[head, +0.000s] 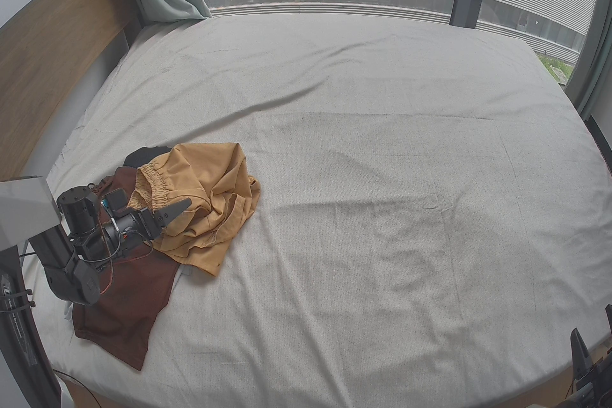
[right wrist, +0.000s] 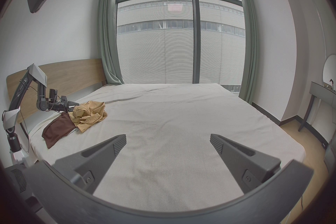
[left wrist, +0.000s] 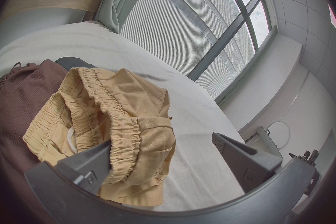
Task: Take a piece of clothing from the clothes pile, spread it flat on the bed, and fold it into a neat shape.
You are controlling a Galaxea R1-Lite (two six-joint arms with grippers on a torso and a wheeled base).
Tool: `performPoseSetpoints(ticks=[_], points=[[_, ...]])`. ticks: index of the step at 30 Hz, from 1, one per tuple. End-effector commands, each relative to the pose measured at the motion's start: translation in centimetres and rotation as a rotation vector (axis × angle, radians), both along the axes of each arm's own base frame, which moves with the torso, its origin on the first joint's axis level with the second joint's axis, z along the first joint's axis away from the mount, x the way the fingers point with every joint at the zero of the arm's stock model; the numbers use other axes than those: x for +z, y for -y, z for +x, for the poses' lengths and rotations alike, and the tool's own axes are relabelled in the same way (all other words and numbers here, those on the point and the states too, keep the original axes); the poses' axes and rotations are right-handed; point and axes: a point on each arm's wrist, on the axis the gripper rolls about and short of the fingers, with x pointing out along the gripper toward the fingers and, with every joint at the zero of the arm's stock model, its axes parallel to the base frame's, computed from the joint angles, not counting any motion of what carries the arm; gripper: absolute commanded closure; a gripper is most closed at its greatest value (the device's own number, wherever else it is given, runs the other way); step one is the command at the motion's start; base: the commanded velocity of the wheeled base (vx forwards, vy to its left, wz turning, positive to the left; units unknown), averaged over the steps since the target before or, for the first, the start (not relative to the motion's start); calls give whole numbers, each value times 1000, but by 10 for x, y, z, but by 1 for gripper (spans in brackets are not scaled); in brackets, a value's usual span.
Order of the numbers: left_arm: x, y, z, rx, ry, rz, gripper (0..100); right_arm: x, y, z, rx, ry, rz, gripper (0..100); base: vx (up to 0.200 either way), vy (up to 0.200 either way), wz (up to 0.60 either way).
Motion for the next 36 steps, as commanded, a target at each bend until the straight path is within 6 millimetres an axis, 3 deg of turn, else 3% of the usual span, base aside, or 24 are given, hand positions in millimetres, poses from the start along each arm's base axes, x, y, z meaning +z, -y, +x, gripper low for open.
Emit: performPoseSetpoints(ticks=[1, 14, 36], points=[[-14, -1, 5, 8, -24, -3, 100, -5, 0, 1, 0, -7, 0, 0, 0, 0, 0], [-10, 0, 4, -4, -14, -5, 100, -5, 0, 1, 0, -7, 0, 0, 0, 0, 0], [59, 10, -50, 36, -13, -202, 100, -5, 0, 1, -1, -7, 0, 0, 0, 0, 0]])
